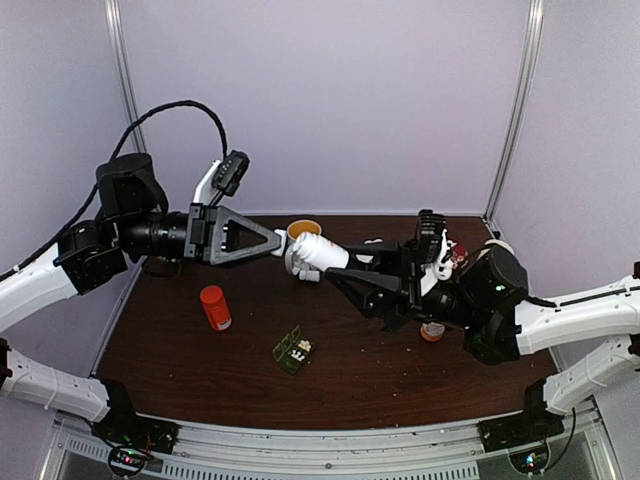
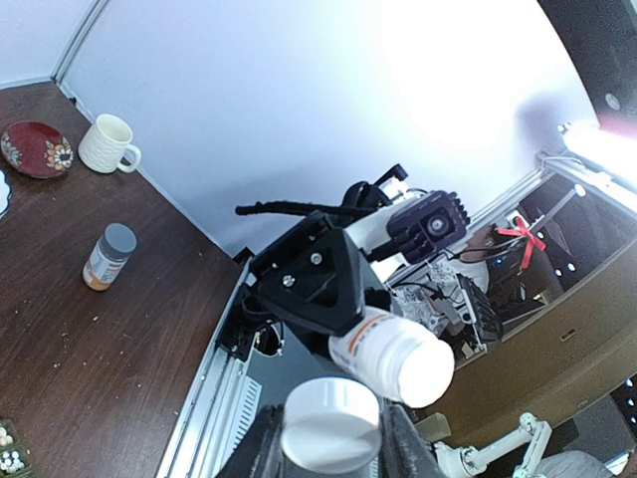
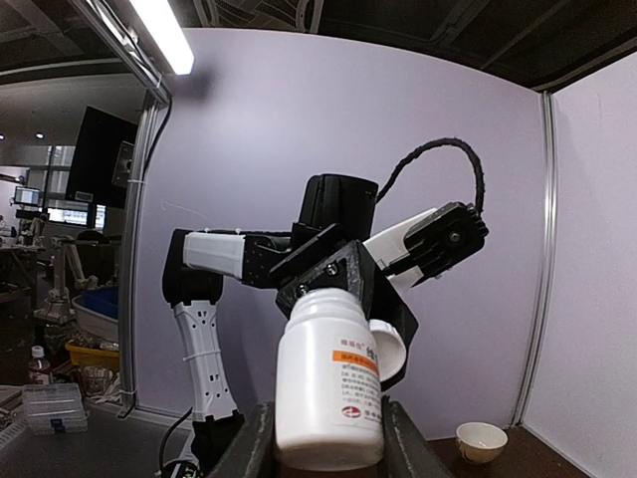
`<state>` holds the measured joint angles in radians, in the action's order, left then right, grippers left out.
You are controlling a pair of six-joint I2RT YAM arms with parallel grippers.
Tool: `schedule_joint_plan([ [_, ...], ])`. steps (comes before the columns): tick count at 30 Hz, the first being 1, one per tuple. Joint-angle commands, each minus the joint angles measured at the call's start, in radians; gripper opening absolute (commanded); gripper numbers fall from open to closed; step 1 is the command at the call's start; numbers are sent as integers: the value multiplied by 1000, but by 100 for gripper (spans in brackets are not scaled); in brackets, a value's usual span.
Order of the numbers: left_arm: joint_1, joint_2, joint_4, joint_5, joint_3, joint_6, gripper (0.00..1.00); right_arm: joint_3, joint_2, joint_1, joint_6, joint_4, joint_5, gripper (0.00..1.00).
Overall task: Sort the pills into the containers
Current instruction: Screw the lid of the pill bottle onto the pill bottle.
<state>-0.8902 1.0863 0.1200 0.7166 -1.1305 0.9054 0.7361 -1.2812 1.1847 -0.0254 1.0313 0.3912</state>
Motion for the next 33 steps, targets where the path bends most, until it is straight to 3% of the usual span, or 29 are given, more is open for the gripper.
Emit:
schedule_joint_plan([
  [1, -11, -16, -114, 37, 9, 38, 29, 38, -20, 8, 10, -5, 11, 0],
  [15, -38, -9, -106, 35, 9, 21, 29, 79, -40, 8, 12, -97, -38, 0],
  [24, -40, -4, -41, 19, 7, -13, 29, 110, -23, 7, 70, -248, -76, 0],
  [33, -40, 38, 138, -25, -39, -35, 29, 161, 38, 19, 389, -568, -122, 0],
])
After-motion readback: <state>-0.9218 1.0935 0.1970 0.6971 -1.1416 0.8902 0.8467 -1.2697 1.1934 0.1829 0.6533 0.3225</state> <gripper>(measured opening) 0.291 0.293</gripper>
